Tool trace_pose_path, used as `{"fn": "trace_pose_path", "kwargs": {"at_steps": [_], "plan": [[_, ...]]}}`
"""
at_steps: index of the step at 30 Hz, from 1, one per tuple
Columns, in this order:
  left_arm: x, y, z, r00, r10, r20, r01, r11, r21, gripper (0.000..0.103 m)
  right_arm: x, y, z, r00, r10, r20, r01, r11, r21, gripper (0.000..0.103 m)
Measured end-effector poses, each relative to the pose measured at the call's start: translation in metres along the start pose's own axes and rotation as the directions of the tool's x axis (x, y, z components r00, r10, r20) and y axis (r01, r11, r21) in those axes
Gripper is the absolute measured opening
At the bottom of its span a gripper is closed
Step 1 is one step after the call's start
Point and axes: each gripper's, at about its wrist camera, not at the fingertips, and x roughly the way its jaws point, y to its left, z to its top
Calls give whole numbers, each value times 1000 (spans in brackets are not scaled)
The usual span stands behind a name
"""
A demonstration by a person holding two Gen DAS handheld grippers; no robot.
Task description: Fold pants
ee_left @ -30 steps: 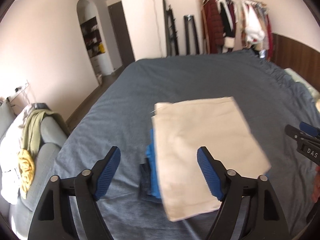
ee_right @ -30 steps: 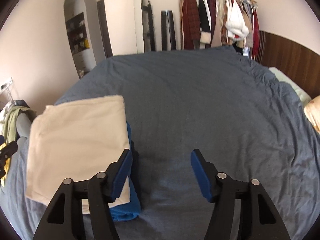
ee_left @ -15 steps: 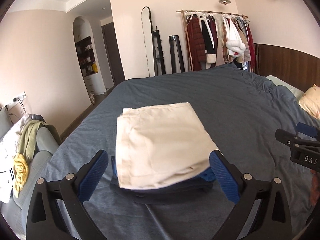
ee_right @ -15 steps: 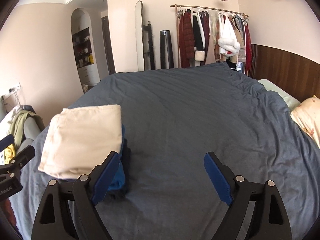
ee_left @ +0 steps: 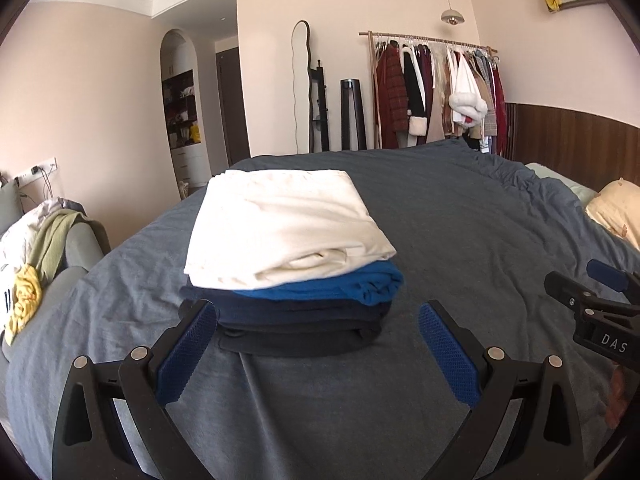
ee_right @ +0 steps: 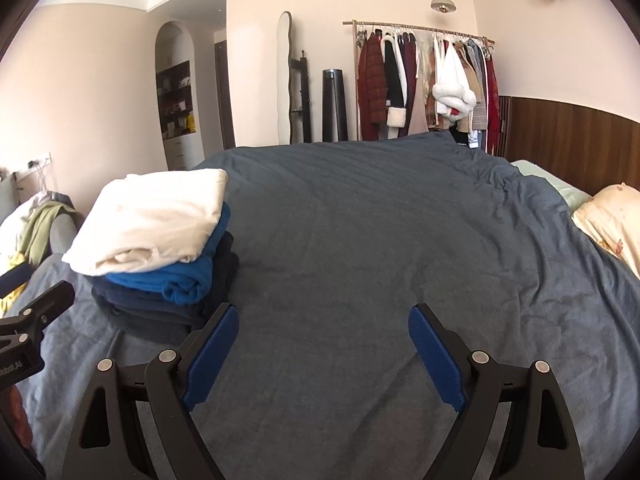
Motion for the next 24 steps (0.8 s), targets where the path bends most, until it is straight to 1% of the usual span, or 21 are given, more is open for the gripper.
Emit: {"fn": "trace_pose_path", "kwargs": {"at_steps": [5, 7, 9, 12, 15, 19, 24], "plan": [[-31, -3, -11, 999, 22, 28, -21, 999, -32, 103, -26, -6, -18, 999, 30, 40, -30, 1000, 7, 88], [-45, -1, -14, 999, 17, 27, -15, 998, -61, 103, -38, -6, -21, 999, 27, 46, -28, 1000, 6, 88], [-57, -1, -15, 1000, 1, 21, 0, 998, -70, 103, -51, -5, -25, 998, 26, 49, -26, 1000, 4, 88], [-73, -5, -16, 1000, -3, 15, 4, 999, -52, 103, -74, -4, -32, 999, 25, 47, -26, 1000, 13, 88], [-89, -11, -19, 1000, -8, 30, 9, 1000, -26, 103, -95, -4, -37, 998, 35, 48, -36, 999, 23, 88], [-108, -16, -26, 999, -12, 39, 13, 1000, -23, 103, -120, -3, -42, 997, 19, 76, -18, 1000, -8, 88], [-128, -25, -34, 999, -12, 37, 13, 1000, -12, 103, -147, -9, -48, 994, 10, 107, -11, 1000, 8, 88]]}}
